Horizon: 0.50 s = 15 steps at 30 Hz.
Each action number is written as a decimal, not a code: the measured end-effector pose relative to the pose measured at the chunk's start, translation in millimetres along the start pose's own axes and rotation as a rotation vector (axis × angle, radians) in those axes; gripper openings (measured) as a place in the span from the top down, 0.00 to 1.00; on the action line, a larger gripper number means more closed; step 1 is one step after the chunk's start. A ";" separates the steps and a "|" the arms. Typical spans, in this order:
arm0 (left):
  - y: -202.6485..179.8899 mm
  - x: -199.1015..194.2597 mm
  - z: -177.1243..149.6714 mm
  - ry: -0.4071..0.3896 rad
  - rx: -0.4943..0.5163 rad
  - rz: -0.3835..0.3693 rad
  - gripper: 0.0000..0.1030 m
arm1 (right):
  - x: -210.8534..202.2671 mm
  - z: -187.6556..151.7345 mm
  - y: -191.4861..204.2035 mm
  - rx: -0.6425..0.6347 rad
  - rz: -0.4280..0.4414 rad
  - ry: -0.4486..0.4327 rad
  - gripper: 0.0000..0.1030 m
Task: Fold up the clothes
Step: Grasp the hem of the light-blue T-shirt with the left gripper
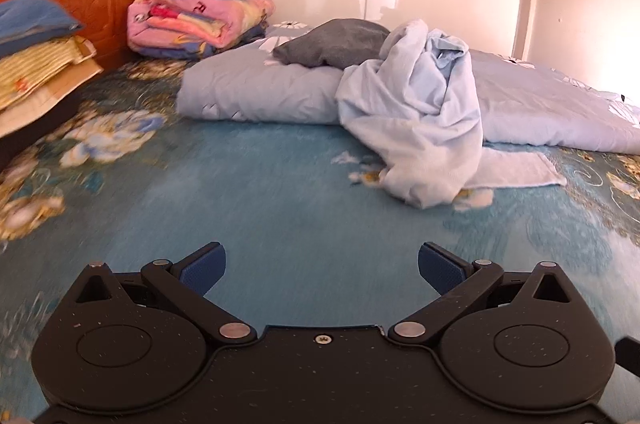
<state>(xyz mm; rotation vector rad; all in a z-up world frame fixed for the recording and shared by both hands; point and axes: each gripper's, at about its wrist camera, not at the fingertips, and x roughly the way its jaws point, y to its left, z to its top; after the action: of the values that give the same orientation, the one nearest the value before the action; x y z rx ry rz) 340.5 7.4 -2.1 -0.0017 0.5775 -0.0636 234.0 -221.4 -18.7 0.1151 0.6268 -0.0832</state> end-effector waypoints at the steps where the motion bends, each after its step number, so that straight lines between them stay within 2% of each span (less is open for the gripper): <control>1: -4.3 8.5 4.5 0.003 0.008 -0.001 0.01 | 3.1 3.1 -2.5 -0.009 -0.003 -0.003 0.00; 3: -15.4 26.8 12.0 0.004 0.028 0.006 0.01 | 8.3 8.4 -7.7 -0.028 -0.011 -0.010 0.00; 7: -47.5 52.7 18.3 -0.056 0.121 0.081 0.01 | 11.1 9.5 -16.8 -0.045 -0.023 -0.015 0.00; 10: -69.8 67.6 17.9 -0.099 0.199 0.086 0.01 | 11.4 7.3 -23.4 -0.037 -0.022 -0.013 0.00; 15: -92.8 89.7 19.3 -0.091 0.251 0.057 0.01 | 11.8 3.6 -34.5 -0.025 -0.020 -0.010 0.00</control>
<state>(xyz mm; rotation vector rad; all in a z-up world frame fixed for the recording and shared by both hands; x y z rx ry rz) 420.5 -90.9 -33.1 0.2547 0.4756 -0.0794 241.7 -256.5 -25.5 0.0844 0.6185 -0.0956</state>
